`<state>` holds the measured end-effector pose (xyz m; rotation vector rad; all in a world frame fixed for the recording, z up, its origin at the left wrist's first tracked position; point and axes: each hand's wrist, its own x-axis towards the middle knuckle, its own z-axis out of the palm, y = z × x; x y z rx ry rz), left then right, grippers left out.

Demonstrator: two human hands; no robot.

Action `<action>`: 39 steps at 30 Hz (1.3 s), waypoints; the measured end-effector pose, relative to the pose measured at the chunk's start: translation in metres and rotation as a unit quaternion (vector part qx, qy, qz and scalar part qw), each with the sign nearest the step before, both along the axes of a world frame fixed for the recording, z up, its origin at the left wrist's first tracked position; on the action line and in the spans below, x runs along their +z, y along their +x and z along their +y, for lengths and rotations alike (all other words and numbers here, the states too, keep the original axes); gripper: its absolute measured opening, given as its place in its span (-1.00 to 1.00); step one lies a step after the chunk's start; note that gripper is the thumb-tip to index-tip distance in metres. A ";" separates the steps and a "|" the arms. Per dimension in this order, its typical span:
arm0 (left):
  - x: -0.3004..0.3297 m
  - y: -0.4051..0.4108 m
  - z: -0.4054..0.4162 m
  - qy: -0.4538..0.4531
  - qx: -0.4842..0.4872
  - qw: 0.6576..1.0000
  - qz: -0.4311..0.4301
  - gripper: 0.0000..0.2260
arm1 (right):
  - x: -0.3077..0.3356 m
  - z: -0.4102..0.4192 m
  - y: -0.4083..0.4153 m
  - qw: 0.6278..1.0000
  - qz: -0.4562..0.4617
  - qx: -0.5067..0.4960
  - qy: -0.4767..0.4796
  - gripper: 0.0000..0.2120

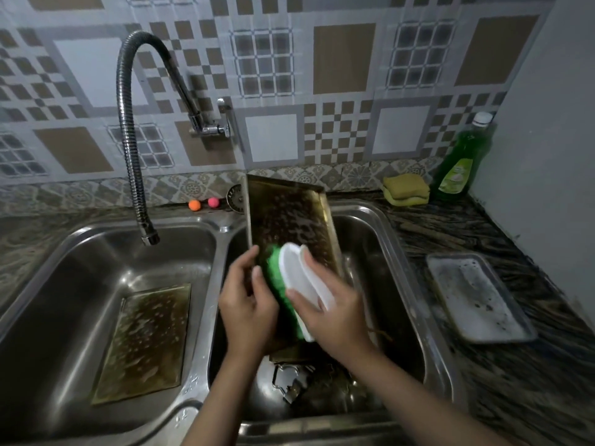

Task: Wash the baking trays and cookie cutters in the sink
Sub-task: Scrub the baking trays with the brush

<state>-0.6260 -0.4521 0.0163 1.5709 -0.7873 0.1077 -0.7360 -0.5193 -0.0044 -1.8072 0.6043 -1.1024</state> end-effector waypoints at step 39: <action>-0.019 -0.029 0.010 0.020 -0.072 0.997 0.024 -0.78 | 0.043 -0.073 -0.005 0.995 0.076 -0.061 -0.013 -0.38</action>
